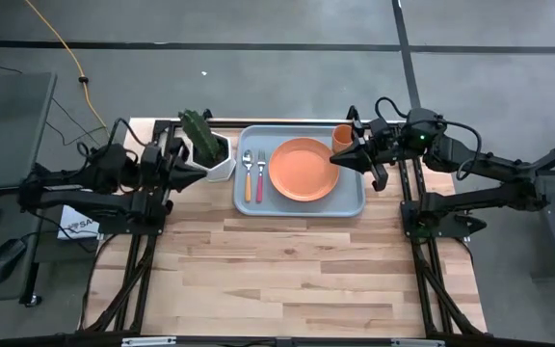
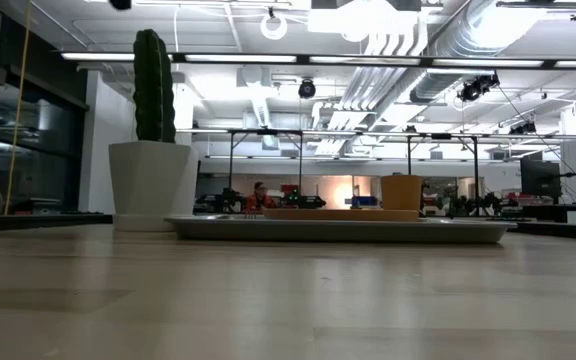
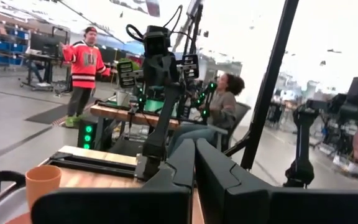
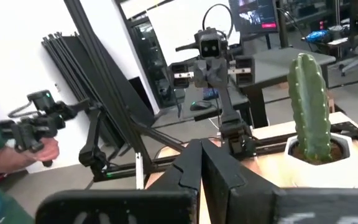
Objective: Pick and place plate/cup/fork/spoon on tray
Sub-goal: Return to Home Position
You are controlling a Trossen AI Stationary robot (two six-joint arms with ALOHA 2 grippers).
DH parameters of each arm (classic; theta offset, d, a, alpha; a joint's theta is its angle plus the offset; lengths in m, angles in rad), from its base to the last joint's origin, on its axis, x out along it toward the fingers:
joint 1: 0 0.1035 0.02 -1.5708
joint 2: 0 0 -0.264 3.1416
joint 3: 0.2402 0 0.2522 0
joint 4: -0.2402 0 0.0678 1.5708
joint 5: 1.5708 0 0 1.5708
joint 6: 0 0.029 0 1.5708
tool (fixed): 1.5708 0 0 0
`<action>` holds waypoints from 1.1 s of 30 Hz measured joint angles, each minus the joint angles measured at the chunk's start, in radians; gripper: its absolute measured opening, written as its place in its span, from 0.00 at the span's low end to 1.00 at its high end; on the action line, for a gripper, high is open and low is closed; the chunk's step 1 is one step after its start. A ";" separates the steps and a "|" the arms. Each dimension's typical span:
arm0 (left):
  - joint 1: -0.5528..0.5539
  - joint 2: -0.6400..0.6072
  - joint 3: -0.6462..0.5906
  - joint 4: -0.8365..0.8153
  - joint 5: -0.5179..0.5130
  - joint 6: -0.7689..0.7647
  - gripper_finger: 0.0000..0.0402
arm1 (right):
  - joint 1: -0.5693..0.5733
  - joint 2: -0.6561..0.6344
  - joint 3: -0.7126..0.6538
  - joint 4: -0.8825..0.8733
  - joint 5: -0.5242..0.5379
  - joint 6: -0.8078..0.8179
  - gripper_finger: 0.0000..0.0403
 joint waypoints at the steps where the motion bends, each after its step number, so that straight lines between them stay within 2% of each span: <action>1: 0.000 -0.020 -0.026 0.014 -0.004 -0.010 0.00 | 0.000 0.000 0.000 0.001 0.001 0.011 0.00; 9: 0.000 -0.152 -0.227 0.126 -0.018 -0.113 0.00 | 0.000 0.000 0.000 0.005 0.008 0.017 0.00; 17: 0.000 -0.286 -0.425 0.234 -0.078 -0.190 0.00 | 0.000 0.000 0.000 0.005 0.008 0.062 0.00; 28: -0.001 -0.491 -0.597 0.232 -0.093 -0.269 0.00 | 0.000 0.000 0.000 0.005 0.008 0.062 0.00; 33: -0.001 -0.493 -0.596 0.142 -0.087 -0.235 0.00 | 0.000 0.000 0.000 0.005 0.021 0.091 0.00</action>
